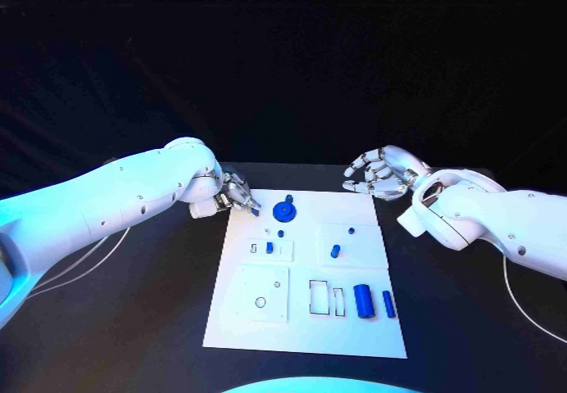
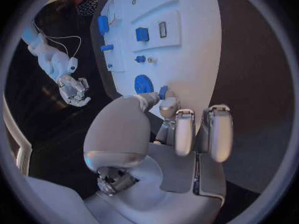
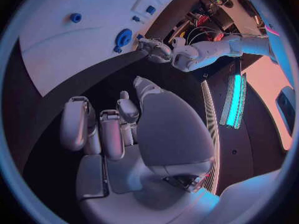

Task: Assemble the parts on the task board

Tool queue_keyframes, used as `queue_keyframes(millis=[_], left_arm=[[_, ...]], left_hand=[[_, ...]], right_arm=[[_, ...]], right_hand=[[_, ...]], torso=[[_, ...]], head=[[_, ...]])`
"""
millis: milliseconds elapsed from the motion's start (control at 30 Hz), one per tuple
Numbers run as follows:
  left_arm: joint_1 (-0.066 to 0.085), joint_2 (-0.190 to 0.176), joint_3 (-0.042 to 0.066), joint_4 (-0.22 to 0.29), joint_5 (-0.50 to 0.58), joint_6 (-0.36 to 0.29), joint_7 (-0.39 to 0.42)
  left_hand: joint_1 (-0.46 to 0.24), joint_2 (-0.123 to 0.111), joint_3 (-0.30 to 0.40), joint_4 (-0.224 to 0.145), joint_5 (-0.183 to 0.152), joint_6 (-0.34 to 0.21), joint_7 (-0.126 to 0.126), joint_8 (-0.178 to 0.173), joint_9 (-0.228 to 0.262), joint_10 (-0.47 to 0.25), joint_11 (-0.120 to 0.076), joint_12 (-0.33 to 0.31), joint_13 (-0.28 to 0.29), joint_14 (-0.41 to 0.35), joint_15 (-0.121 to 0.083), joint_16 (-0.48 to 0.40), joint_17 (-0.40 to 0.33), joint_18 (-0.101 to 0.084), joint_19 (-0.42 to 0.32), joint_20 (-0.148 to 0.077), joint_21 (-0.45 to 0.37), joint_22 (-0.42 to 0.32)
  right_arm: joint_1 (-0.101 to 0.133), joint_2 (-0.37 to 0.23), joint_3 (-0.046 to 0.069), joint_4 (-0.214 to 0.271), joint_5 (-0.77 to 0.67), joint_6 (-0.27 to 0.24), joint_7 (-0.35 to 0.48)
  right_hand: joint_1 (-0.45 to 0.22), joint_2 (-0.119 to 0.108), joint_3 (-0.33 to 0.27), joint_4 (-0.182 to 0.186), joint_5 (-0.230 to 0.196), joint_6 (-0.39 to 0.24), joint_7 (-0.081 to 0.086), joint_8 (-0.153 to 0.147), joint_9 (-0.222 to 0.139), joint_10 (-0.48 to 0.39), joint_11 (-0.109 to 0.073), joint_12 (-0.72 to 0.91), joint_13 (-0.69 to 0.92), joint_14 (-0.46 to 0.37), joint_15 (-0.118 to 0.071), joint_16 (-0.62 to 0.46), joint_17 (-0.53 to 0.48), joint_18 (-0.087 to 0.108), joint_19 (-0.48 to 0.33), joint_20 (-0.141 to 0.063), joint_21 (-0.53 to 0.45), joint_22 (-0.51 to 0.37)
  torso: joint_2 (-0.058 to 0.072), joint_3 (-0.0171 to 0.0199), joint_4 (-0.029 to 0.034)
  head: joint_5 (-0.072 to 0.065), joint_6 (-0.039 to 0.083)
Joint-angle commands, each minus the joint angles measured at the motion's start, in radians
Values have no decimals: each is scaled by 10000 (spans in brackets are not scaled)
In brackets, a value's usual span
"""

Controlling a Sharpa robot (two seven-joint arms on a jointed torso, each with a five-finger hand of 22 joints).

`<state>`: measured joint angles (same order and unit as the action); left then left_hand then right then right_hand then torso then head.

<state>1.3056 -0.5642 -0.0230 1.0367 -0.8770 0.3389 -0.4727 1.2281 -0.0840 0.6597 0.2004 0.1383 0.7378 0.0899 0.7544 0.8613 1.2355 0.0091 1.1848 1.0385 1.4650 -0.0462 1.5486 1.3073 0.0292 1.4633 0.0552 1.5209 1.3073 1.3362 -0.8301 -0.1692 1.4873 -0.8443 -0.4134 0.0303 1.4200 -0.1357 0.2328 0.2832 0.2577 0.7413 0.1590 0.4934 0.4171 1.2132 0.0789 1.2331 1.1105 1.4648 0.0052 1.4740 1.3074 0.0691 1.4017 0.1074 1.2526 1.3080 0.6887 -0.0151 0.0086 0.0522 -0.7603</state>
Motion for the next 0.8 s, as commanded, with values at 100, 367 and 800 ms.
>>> queue_keyframes(millis=[100,367,800], left_arm=[[2,-486,3,726,1352,-284,138],[-1,-1442,3,2260,1550,-712,274],[-204,-2299,-42,3859,430,-1241,-26]], left_hand=[[-363,-134,1621,-1395,222,29,-50,148,132,154,-7,64,56,921,-68,-55,2197,-59,524,-7,-34,1677],[-632,-296,1927,-1639,673,149,-83,221,186,308,-42,161,162,911,-100,-79,2158,-76,566,-33,4,1751],[-721,-369,2031,-1746,869,223,-108,247,201,398,-67,215,226,906,-122,-92,2135,-85,590,-47,27,1792]], right_arm=[[-5,-22,2,5,-84,76,79],[-5,-20,1,-77,-21,-117,166],[-7,52,-7,-386,566,-427,546]], right_hand=[[-6,-81,58,5,24,5,21,-55,-4,-34,-32,-16,10,606,-39,-44,700,45,-48,-2,-28,714],[-104,-251,393,-16,77,-78,32,-95,24,-1031,-30,-1176,-1331,326,-44,-658,-244,247,-569,-3,-1040,165],[-387,-814,1932,-272,112,-570,342,-105,347,-2788,327,-5935,-6219,-2286,295,-8560,-6804,1113,-3502,303,-8720,-4734]], torso=[[-1,4,12],[-16,-6,20],[-12,-3,25]], head=[[8,4],[29,1],[187,-72]])
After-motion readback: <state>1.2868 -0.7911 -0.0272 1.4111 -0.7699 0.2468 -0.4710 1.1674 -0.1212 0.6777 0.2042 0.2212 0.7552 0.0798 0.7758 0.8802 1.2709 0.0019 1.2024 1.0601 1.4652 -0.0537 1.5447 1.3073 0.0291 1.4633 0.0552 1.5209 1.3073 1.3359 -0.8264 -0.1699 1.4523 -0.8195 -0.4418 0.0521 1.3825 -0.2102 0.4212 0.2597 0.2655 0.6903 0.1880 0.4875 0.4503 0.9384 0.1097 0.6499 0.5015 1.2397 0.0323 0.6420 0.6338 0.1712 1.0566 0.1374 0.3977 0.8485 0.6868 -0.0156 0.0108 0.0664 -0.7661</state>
